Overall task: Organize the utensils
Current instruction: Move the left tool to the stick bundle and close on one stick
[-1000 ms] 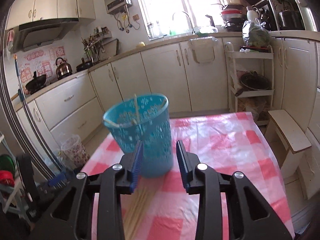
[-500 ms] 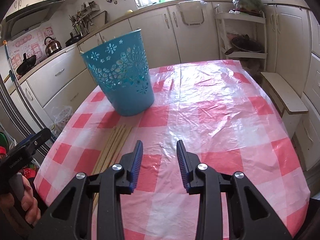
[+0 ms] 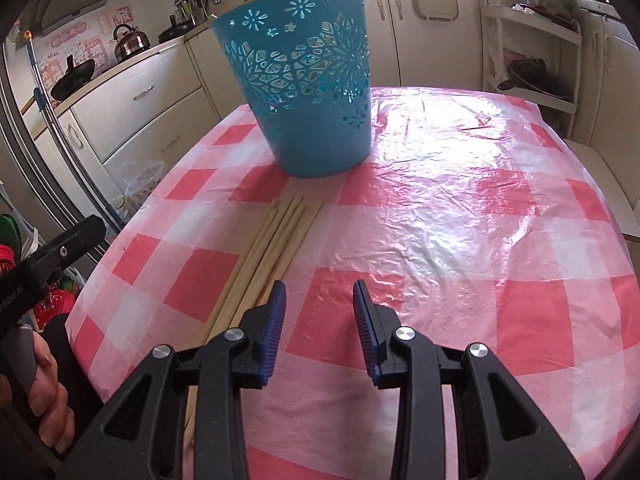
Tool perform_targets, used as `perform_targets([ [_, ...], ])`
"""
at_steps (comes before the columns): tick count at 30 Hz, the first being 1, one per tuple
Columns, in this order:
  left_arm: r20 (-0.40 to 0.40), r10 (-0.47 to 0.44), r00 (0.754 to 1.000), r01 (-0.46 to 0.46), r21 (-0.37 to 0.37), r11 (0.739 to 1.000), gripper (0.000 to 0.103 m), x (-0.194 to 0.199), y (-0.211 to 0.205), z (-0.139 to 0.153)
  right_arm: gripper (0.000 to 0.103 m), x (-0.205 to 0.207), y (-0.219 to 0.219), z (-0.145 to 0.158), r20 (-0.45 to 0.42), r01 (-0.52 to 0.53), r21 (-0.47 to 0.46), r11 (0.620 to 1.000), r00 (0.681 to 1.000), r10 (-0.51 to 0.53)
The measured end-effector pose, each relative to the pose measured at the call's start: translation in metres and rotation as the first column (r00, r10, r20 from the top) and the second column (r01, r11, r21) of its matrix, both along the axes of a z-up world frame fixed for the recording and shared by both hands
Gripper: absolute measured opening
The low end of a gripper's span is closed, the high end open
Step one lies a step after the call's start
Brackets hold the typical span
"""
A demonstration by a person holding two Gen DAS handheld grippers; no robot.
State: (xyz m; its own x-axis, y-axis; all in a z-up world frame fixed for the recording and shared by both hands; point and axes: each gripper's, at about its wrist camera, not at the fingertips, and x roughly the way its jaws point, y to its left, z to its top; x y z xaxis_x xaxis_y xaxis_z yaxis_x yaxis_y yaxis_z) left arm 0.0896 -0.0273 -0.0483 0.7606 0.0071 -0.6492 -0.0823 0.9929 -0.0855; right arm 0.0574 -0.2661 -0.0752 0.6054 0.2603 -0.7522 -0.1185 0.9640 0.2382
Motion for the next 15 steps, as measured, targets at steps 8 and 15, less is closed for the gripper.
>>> perform_targets([
  [8, -0.015, -0.004, 1.000, 0.004, -0.011, 1.000, 0.095, 0.003, 0.001, -0.003, 0.031, 0.022, 0.021, -0.001, -0.059, -0.018, -0.045, 0.999, 0.998, 0.015],
  [15, -0.050, -0.051, 0.997, 0.052, 0.014, 0.999, 0.095, 0.011, -0.019, -0.009, 0.021, 0.020, 0.026, -0.002, -0.076, -0.086, -0.177, 0.981, 0.994, 0.073],
])
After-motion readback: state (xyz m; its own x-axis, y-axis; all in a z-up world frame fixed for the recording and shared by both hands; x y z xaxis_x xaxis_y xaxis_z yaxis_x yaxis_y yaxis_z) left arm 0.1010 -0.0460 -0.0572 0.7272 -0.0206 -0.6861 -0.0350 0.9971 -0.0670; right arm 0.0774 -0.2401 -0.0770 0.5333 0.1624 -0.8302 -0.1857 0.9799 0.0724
